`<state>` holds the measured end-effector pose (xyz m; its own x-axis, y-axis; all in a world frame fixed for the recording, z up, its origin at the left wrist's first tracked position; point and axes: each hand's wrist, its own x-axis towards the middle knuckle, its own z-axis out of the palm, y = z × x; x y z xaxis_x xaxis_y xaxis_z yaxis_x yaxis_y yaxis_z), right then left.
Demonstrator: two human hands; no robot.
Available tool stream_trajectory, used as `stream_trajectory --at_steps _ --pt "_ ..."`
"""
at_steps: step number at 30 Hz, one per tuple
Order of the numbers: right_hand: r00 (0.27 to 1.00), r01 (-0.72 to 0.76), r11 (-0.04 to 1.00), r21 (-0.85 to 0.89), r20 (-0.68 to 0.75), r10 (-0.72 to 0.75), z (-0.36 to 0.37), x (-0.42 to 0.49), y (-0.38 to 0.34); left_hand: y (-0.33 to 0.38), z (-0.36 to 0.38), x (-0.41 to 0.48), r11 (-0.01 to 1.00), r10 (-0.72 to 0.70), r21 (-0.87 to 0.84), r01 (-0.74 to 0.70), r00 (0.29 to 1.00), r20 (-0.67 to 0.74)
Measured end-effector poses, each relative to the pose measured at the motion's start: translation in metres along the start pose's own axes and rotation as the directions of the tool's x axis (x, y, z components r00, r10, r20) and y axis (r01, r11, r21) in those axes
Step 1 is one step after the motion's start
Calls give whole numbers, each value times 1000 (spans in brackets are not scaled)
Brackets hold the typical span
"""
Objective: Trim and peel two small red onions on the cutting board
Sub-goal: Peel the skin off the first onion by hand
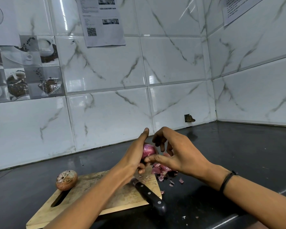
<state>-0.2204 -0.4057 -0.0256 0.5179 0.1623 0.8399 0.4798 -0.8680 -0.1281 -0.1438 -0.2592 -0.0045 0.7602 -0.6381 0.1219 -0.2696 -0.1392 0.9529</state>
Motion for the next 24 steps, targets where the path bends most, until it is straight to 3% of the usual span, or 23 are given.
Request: stream_trajectory --at_steps 4,16,24 --pt "999 45 998 47 9 -45 3 3 0 0 -1 -1 1000 0 17 0 1000 -8" --pt "999 -19 996 82 37 16 3 1 -3 -8 2 5 992 -31 117 40 997 -76" --pt "1000 -25 998 55 -6 25 3 2 -4 0 -3 0 999 -25 -24 25 1000 10"
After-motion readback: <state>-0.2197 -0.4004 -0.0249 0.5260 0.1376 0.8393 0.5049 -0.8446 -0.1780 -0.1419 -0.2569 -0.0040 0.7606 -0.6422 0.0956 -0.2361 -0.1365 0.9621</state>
